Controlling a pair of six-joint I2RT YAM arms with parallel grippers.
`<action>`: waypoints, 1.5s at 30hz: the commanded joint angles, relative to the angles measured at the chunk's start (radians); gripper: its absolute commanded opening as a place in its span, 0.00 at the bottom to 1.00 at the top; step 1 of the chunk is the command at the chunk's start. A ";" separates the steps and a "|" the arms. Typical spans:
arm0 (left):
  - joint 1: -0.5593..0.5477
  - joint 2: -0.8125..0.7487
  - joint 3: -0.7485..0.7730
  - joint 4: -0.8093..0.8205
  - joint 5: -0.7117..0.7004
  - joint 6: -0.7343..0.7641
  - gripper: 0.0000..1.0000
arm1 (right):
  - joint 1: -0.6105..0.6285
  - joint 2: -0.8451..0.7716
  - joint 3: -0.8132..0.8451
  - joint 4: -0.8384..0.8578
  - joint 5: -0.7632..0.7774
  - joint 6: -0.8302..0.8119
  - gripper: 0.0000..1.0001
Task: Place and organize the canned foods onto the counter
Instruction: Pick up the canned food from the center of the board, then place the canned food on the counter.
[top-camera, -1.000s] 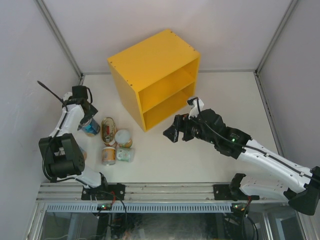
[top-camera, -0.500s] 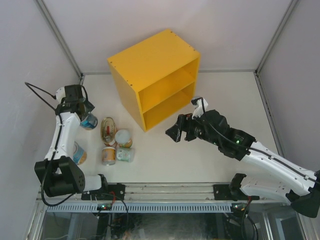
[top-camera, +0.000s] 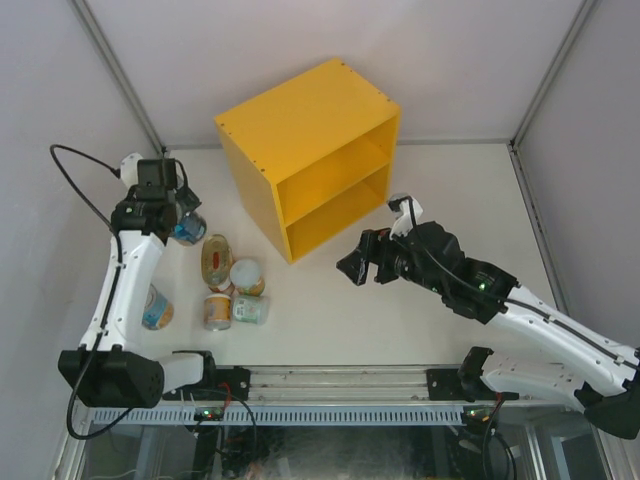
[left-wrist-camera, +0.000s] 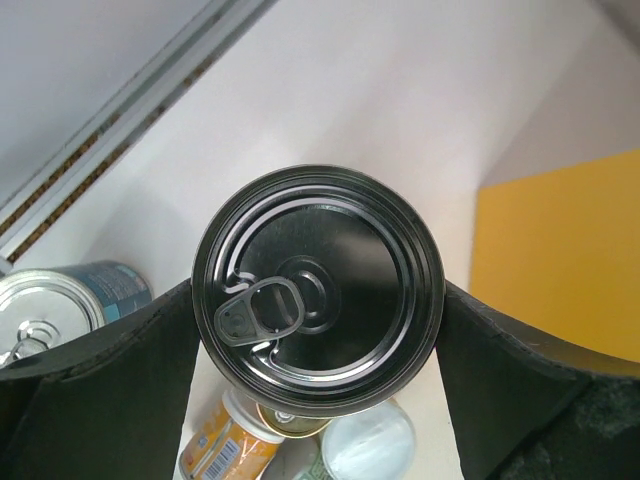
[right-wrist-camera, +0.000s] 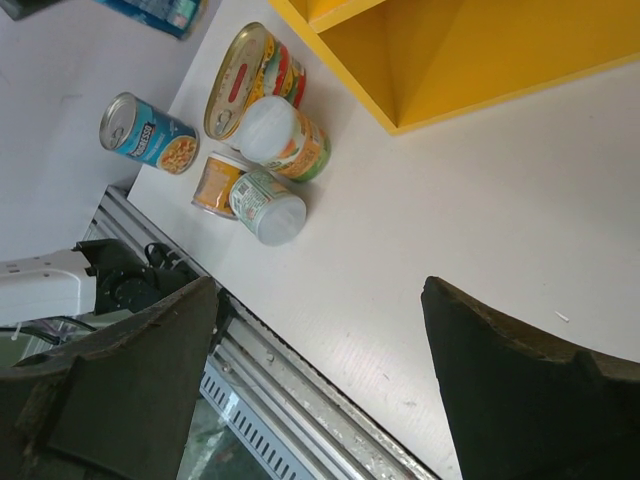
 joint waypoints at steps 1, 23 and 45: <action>-0.041 -0.094 0.190 0.088 -0.097 0.037 0.00 | -0.007 -0.027 0.039 -0.003 0.022 -0.015 0.83; -0.241 -0.099 0.478 0.122 -0.133 0.190 0.00 | -0.017 0.012 0.130 -0.025 0.047 -0.028 0.82; -0.413 0.016 0.766 0.158 -0.210 0.292 0.00 | -0.012 0.043 0.161 0.006 0.049 -0.032 0.82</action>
